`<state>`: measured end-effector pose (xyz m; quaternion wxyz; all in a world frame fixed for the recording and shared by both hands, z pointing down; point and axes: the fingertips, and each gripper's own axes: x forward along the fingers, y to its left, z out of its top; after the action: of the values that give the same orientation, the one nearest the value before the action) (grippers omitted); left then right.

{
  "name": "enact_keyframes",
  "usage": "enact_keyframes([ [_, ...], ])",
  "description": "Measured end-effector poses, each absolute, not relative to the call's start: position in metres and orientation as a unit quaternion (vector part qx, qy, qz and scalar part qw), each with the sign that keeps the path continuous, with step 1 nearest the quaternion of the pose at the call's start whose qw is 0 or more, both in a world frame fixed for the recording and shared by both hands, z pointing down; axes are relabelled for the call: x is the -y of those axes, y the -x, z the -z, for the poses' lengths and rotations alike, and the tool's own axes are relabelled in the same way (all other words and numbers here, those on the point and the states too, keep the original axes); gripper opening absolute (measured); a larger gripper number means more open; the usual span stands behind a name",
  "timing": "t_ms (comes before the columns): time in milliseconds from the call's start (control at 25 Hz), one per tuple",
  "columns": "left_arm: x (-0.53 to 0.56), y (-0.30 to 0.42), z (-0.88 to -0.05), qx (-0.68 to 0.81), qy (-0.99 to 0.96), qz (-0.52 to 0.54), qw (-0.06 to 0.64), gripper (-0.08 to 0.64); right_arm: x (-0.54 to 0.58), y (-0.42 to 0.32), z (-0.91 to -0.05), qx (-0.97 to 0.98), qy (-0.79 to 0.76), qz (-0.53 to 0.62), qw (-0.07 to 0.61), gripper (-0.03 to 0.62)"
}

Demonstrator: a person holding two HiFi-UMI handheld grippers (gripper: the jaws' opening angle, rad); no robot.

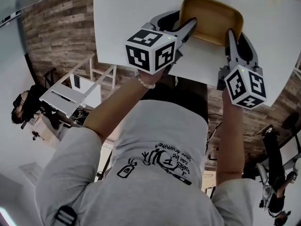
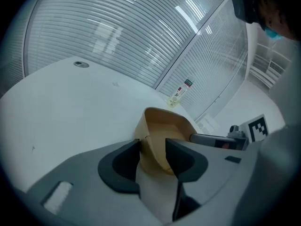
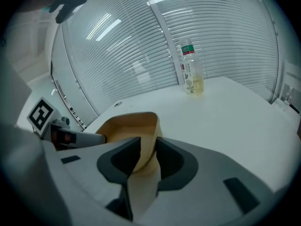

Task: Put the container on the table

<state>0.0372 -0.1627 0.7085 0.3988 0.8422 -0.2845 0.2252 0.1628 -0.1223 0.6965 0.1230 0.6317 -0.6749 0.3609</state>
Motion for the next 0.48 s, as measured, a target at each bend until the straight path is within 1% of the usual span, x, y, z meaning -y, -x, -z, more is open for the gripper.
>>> enact_keyframes([
  [320,0.163,-0.041,-0.712,0.289,-0.84,-0.232,0.396,0.167,0.115,-0.165,-0.707,0.671,-0.629,-0.372,0.127,0.095],
  [480,0.161,-0.043,-0.717,0.287,-0.841,-0.262,0.376,0.167,0.114,-0.166,-0.708,0.671,-0.629,-0.372,0.125,0.095],
])
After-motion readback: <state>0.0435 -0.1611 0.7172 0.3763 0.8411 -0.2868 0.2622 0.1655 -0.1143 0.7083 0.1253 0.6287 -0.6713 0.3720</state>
